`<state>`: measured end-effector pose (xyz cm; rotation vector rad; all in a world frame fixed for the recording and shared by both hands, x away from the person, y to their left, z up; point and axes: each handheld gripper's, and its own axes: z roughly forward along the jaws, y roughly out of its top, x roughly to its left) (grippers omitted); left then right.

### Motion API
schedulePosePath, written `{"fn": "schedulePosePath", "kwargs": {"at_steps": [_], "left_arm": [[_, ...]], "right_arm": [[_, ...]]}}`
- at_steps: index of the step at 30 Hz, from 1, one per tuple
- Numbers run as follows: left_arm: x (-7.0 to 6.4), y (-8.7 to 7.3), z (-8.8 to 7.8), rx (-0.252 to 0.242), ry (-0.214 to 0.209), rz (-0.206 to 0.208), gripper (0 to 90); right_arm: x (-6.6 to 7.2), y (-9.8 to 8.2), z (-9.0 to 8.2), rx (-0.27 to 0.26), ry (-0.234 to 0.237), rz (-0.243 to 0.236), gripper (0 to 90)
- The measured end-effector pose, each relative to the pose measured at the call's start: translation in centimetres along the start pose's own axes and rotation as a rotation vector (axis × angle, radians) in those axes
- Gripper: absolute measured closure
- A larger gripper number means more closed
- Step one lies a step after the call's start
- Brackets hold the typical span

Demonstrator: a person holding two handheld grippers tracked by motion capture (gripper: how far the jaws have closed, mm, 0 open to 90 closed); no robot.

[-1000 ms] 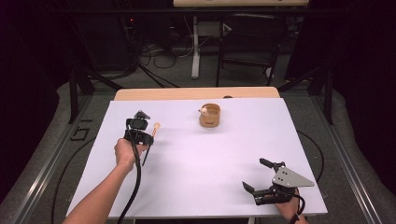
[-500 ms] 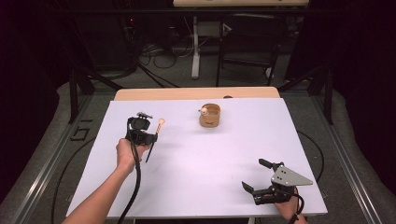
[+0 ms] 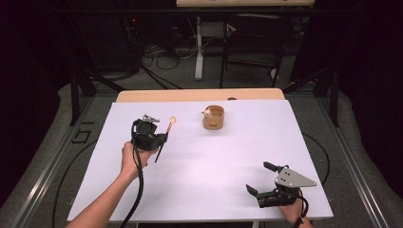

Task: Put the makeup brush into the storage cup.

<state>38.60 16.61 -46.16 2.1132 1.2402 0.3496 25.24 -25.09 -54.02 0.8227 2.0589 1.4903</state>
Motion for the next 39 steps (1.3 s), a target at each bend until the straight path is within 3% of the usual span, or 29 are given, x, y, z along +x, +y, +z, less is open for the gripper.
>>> {"fn": "schedulePosePath", "kwargs": {"at_steps": [1,4,7,11,13,21,30,39], "left_arm": [[-0.4,0.1,-0.1,-0.023,-0.01,0.025,83.0],[-0.8,0.1,0.0,-0.049,-0.034,0.024,83.0],[-1.4,-0.3,0.2,-0.09,-0.051,0.058,83.0],[-1.6,-0.8,0.5,-0.105,-0.073,0.071,83.0],[-1.7,-1.3,0.5,-0.137,-0.083,0.079,83.0],[-2.0,-2.1,-0.2,-0.226,-0.134,0.084,82.9],[-2.8,-2.8,0.1,-0.296,-0.198,0.105,83.0],[-3.4,-2.9,0.6,-0.35,-0.236,0.103,83.0]], "right_arm": [[0.0,0.0,-0.1,0.012,0.001,0.0,0.5],[-0.1,-0.1,0.0,0.006,-0.001,0.007,0.3],[-0.1,-0.1,0.0,0.009,-0.006,0.014,0.3],[-0.2,-0.2,0.3,0.019,-0.015,0.013,0.0],[-0.2,-0.2,0.4,0.036,-0.016,0.014,0.0],[-0.6,-0.1,0.4,0.059,-0.03,0.031,0.0],[-0.7,0.1,1.0,0.097,-0.035,0.082,0.0],[-0.8,0.6,1.6,0.083,-0.05,0.126,0.0]]}}
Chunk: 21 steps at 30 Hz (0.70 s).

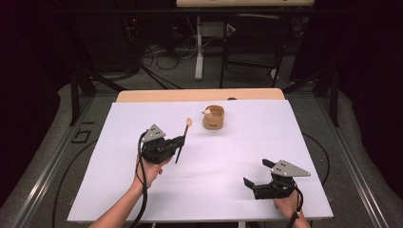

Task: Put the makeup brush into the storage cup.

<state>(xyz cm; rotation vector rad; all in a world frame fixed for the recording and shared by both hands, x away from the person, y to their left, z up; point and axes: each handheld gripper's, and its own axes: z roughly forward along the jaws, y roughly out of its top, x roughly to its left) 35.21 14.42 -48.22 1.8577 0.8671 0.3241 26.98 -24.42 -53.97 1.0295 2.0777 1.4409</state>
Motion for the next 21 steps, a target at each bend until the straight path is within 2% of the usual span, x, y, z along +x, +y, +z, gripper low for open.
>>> {"fn": "schedulePosePath", "kwargs": {"at_steps": [2,8,13,15,21], "left_arm": [[-0.2,0.0,0.1,-0.029,-0.012,0.004,82.9],[-0.4,-0.3,0.2,-0.06,-0.024,-0.002,83.0],[-0.7,-0.5,0.6,-0.091,-0.041,-0.004,82.9],[-1.0,-0.6,0.8,-0.104,-0.031,0.001,83.0],[-1.8,-0.9,1.9,-0.134,-0.062,0.008,83.0]], "right_arm": [[0.0,0.2,0.0,-0.002,0.002,0.009,0.0],[-0.1,0.6,0.4,-0.005,-0.004,0.022,0.0],[0.1,1.1,1.1,0.023,0.001,0.014,0.0],[0.1,1.2,1.3,0.019,0.003,0.019,0.0],[0.1,1.7,1.8,0.033,0.015,0.027,0.0]]}}
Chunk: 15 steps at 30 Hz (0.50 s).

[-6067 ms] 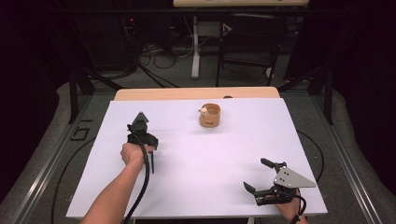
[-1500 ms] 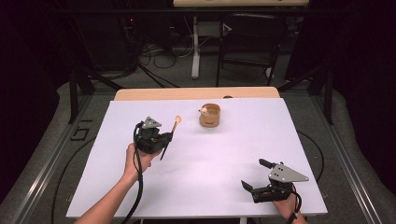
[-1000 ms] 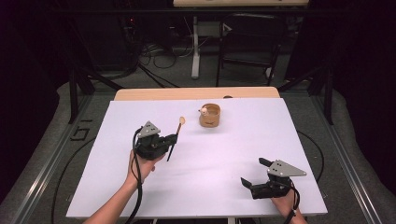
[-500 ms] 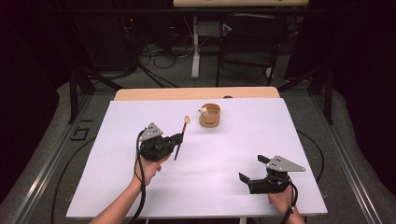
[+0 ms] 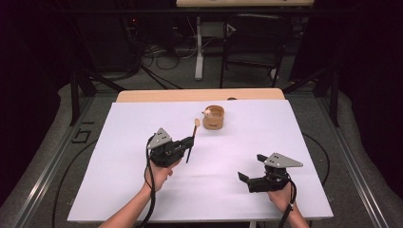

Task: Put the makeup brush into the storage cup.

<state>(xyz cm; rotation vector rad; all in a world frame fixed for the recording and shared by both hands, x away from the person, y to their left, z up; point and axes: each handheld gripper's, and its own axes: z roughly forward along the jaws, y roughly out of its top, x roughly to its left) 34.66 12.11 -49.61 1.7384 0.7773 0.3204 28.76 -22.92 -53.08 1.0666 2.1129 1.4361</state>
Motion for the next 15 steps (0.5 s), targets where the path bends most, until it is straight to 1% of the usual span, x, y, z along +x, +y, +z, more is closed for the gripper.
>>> {"fn": "schedulePosePath", "kwargs": {"at_steps": [3,4,5,8,9,10,11,12,13,14,15], "left_arm": [[-0.3,-0.1,0.3,-0.007,0.006,0.007,83.0],[-0.4,-0.1,0.4,-0.01,-0.003,0.009,83.0],[-0.5,-0.1,0.6,-0.01,-0.006,0.013,83.0],[-0.8,-0.2,0.9,-0.012,-0.002,0.023,82.9],[-0.8,-0.2,1.0,-0.011,-0.008,0.022,83.0],[-0.9,-0.2,1.1,-0.015,-0.002,0.024,83.0],[-0.9,-0.2,1.2,-0.01,-0.012,0.027,83.0],[-1.1,-0.2,1.3,-0.013,-0.003,0.027,82.9],[-1.1,-0.3,1.4,-0.015,-0.014,0.028,82.9],[-1.2,-0.3,1.5,-0.012,-0.005,0.034,83.0],[-1.2,-0.3,1.5,-0.013,-0.018,0.038,83.0]], "right_arm": [[0.0,0.1,0.2,0.012,0.006,-0.003,0.0],[0.0,0.3,0.4,0.006,0.016,0.001,0.0],[0.0,0.3,0.4,0.006,0.016,0.001,0.0],[0.1,0.8,0.8,0.001,0.029,0.001,0.0],[0.1,0.9,0.9,-0.005,0.036,0.003,0.0],[0.1,1.1,0.9,-0.007,0.039,0.005,0.0],[0.1,1.1,0.9,-0.007,0.039,0.005,0.0],[0.1,1.3,1.1,-0.014,0.04,0.003,0.0],[0.1,1.3,1.1,-0.014,0.04,0.003,0.0],[0.1,1.5,1.4,-0.031,0.044,0.005,0.0],[0.1,1.5,1.4,-0.031,0.044,0.005,0.0]]}}
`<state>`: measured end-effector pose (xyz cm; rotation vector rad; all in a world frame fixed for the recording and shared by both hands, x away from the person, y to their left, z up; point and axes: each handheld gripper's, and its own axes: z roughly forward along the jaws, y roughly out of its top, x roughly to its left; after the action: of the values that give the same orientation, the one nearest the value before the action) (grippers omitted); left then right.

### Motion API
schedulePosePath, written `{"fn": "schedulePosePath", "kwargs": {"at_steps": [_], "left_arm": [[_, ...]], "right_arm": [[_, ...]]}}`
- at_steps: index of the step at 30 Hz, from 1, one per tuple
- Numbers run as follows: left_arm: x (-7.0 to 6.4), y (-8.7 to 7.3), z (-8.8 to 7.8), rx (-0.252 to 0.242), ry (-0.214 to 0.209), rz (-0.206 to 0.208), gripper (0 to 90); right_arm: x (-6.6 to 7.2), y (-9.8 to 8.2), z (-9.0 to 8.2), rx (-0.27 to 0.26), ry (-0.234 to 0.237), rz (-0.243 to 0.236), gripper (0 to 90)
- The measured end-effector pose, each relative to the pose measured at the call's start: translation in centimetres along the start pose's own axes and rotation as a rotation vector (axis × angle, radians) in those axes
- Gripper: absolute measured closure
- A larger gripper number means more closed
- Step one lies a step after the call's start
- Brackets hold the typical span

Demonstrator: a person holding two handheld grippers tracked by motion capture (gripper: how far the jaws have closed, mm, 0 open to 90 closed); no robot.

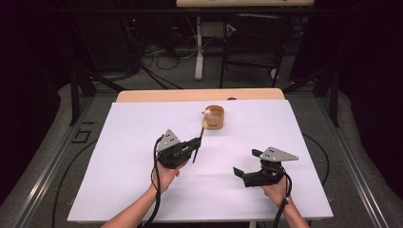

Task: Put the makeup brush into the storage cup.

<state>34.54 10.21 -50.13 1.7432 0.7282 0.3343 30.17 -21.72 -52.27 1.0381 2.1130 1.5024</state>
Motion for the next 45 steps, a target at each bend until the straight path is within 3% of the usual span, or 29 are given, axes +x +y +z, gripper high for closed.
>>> {"fn": "schedulePosePath", "kwargs": {"at_steps": [2,17,21,24,26,27,29,34,36,37,41,45], "left_arm": [[-0.2,0.0,0.1,-0.004,0.013,0.006,83.0],[-0.9,0.0,1.3,0.026,-0.006,0.037,83.0],[-1.1,0.0,1.9,0.042,-0.015,0.047,83.0],[-1.3,0.1,2.3,0.054,-0.032,0.05,83.0],[-1.5,0.1,2.6,0.058,-0.023,0.056,82.9],[-1.6,0.1,2.7,0.057,-0.023,0.058,83.0],[-1.7,0.2,2.9,0.064,-0.037,0.065,83.0],[-2.2,0.3,3.6,0.076,-0.041,0.086,83.0],[-2.4,0.4,3.8,0.079,-0.029,0.096,83.0],[-2.3,0.4,3.9,0.083,-0.045,0.099,83.0],[-2.6,0.4,4.3,0.091,-0.036,0.106,83.0],[-2.8,0.3,4.6,0.096,-0.056,0.115,82.9]], "right_arm": [[-0.1,0.4,0.1,-0.007,0.012,0.005,0.0],[-0.5,2.4,1.6,-0.054,0.01,0.029,0.4],[-0.5,2.8,2.1,-0.064,0.003,0.028,4.9],[-0.4,3.1,2.5,-0.078,0.003,0.03,14.0],[-0.4,3.2,2.6,-0.089,0.006,0.033,15.4],[-0.5,3.5,2.7,-0.1,0.01,0.039,23.7],[-0.5,3.7,2.7,-0.1,0.006,0.036,26.9],[-0.6,4.2,3.4,-0.1,0.05,0.05,40.9],[-0.6,4.3,3.5,-0.107,0.053,0.053,42.3],[-0.6,4.3,3.6,-0.111,0.061,0.054,43.9],[-0.5,4.6,3.6,-0.118,0.078,0.055,49.8],[-0.4,4.9,3.8,-0.11,0.083,0.055,57.9]]}}
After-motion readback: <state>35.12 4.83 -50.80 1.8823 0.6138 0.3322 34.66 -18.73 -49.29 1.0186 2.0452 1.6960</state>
